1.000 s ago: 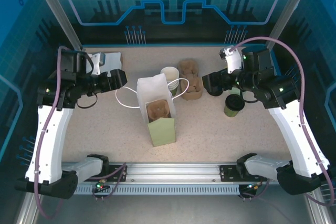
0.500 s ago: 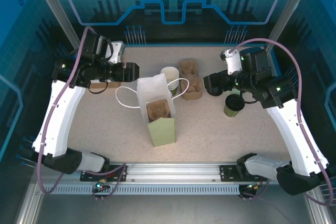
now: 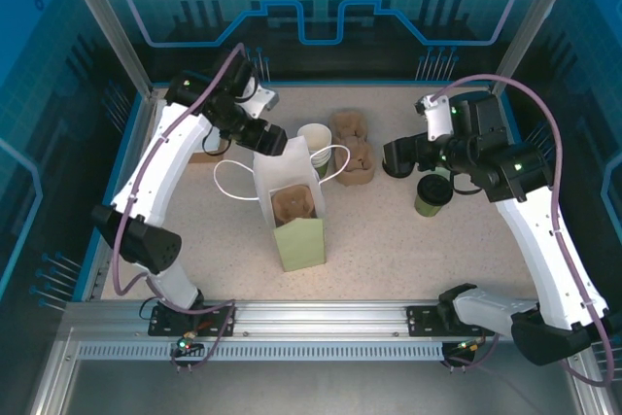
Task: Pack the takeout coffee
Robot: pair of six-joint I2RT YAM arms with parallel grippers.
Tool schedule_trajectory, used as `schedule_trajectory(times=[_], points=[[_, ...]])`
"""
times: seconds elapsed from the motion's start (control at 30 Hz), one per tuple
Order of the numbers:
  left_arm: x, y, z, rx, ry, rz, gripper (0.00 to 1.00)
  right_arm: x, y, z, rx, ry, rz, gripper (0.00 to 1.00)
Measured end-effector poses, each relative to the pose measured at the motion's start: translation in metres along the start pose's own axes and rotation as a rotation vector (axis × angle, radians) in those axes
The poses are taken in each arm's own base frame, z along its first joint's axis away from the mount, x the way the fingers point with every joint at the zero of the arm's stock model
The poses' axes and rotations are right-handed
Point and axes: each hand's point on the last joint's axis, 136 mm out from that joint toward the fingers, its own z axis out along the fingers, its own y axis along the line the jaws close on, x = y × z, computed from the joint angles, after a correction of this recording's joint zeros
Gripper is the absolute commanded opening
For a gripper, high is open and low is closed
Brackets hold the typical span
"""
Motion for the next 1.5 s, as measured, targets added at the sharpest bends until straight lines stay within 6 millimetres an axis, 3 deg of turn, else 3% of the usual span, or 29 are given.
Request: schedule_trajectory(times=[0.1,0.27,0.47,0.57,0.83,1.13,1.37,1.5], points=[[0.001,-0.001,0.006,0.010,0.019,0.041,0.76,0.001,-0.002,0.001,0.003,0.002,0.004,1.00],[0.002,0.000,0.017,0.027,0.049,0.094,0.46,0.009,-0.009,0.003,0.022,0.037,0.023,1.00],[0.006,-0.002,0.024,0.049,0.070,0.134,0.17,0.022,-0.033,0.006,0.075,0.089,0.083,1.00],[0.008,-0.003,0.024,0.054,0.074,0.141,0.10,0.032,-0.048,0.008,0.108,0.125,0.118,1.00],[0.016,-0.003,0.014,0.037,0.069,0.109,0.07,0.078,-0.104,0.017,0.256,0.269,0.241,1.00],[0.020,-0.003,0.014,0.035,0.072,0.019,0.08,0.147,-0.121,0.064,0.286,0.493,0.307,1.00],[0.023,-0.004,0.017,0.044,0.088,-0.010,0.33,0.164,-0.129,0.086,0.298,0.554,0.325,1.00],[0.023,-0.004,0.017,0.044,0.085,-0.015,0.40,0.164,-0.134,0.095,0.304,0.559,0.325,1.00]])
